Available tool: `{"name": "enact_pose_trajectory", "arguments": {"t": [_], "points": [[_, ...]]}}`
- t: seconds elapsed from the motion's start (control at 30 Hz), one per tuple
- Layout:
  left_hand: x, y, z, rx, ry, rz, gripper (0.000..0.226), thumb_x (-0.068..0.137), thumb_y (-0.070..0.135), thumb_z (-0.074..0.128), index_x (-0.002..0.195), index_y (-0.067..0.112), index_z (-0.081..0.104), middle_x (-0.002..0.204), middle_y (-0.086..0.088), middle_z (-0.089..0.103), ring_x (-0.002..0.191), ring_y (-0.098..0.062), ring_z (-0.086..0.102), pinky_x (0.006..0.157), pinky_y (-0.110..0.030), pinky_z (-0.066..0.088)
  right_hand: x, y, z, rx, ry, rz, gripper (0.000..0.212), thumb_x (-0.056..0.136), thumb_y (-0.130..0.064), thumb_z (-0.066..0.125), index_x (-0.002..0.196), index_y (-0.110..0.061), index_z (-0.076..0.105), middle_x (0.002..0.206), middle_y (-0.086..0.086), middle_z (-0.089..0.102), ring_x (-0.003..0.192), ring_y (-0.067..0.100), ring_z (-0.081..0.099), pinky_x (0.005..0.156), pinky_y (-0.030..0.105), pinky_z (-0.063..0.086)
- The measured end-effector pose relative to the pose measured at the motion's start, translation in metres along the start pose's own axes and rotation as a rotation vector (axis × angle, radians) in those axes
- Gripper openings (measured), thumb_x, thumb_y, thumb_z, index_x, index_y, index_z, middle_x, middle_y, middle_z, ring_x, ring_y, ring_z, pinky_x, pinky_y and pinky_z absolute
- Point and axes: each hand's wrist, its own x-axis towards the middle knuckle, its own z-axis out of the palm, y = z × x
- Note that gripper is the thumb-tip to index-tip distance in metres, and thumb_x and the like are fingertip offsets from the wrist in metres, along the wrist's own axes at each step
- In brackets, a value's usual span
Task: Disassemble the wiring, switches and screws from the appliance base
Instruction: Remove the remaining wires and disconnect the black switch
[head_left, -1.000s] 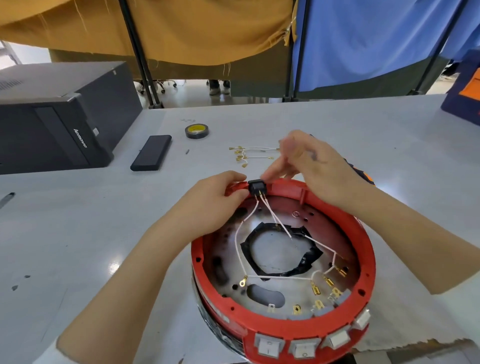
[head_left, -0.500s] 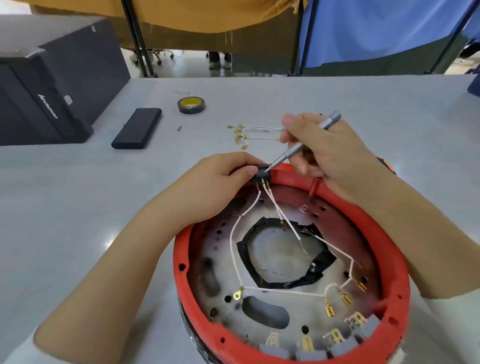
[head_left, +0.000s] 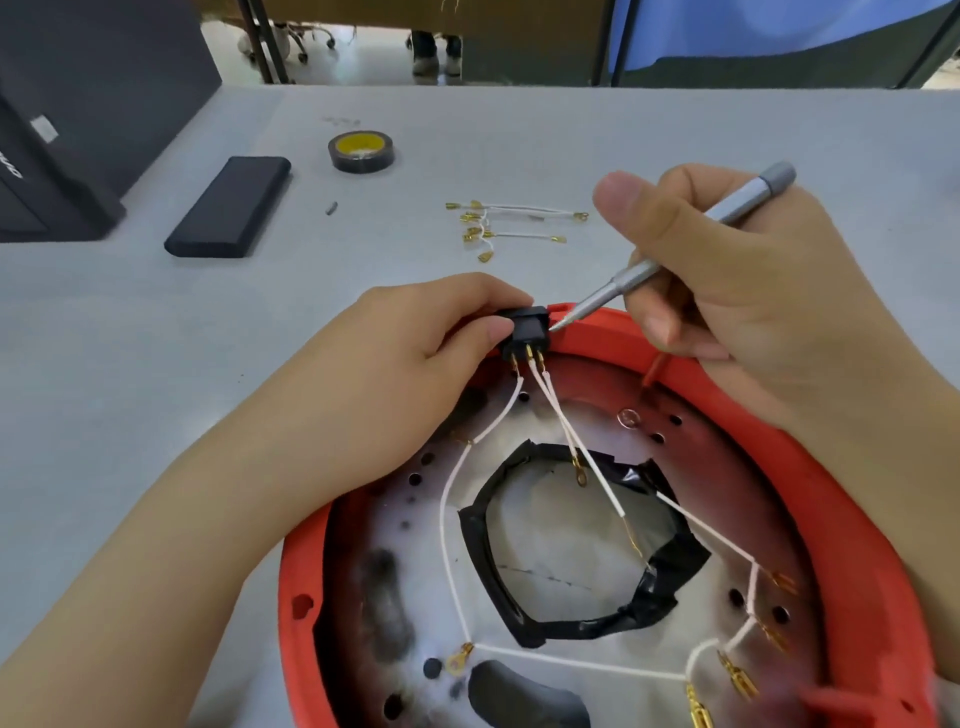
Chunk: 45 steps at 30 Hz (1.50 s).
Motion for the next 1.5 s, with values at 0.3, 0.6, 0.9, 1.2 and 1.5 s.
{"name": "enact_pose_trajectory", "arguments": {"t": [0.3, 0.6, 0.9, 1.2, 1.5], "points": [[-0.001, 0.001, 0.000, -0.011, -0.003, -0.014, 0.027, 0.096, 0.036, 0.042, 0.114, 0.046, 0.060, 0.100, 0.025, 0.067, 0.096, 0.006, 0.058, 0.086, -0.013, 0.041, -0.005, -0.002, 0.002, -0.161, 0.054, -0.054, 0.046, 0.074, -0.026, 0.079, 0.049, -0.020, 0.041, 0.035, 0.000, 0.046, 0.031, 0.019, 0.036, 0.035, 0.014, 0.026], [0.001, 0.000, 0.001, -0.029, -0.004, -0.012, 0.027, 0.097, 0.032, 0.044, 0.112, 0.046, 0.061, 0.101, 0.030, 0.065, 0.098, 0.011, 0.056, 0.086, -0.010, 0.041, -0.005, 0.005, 0.002, -0.490, 0.061, -0.104, 0.043, 0.080, -0.024, 0.073, 0.050, -0.022, 0.042, 0.040, 0.002, 0.054, 0.036, 0.019, 0.046, 0.042, 0.022, 0.034], [0.003, -0.001, 0.002, -0.029, -0.006, -0.014, 0.028, 0.096, 0.033, 0.043, 0.114, 0.044, 0.061, 0.104, 0.029, 0.065, 0.101, 0.010, 0.056, 0.089, -0.011, 0.041, -0.005, 0.006, 0.005, -0.511, 0.043, -0.120, 0.042, 0.083, -0.017, 0.070, 0.053, -0.019, 0.040, 0.042, 0.005, 0.056, 0.029, 0.009, 0.039, 0.037, 0.021, 0.034], [0.002, 0.000, 0.001, -0.053, -0.006, -0.008, 0.027, 0.097, 0.032, 0.044, 0.112, 0.045, 0.062, 0.102, 0.028, 0.066, 0.100, 0.007, 0.058, 0.092, -0.018, 0.043, -0.008, 0.007, 0.006, -0.618, 0.055, -0.168, 0.041, 0.083, -0.019, 0.069, 0.054, -0.016, 0.041, 0.042, 0.002, 0.057, 0.030, 0.011, 0.042, 0.039, 0.018, 0.035], [0.002, 0.001, 0.001, -0.022, -0.014, -0.015, 0.027, 0.098, 0.032, 0.043, 0.111, 0.046, 0.061, 0.101, 0.026, 0.066, 0.097, 0.006, 0.058, 0.088, -0.014, 0.042, 0.005, 0.007, 0.009, -0.605, 0.031, -0.054, 0.036, 0.081, -0.012, 0.062, 0.053, -0.013, 0.039, 0.038, 0.004, 0.054, 0.026, 0.014, 0.037, 0.034, 0.017, 0.032]]}}
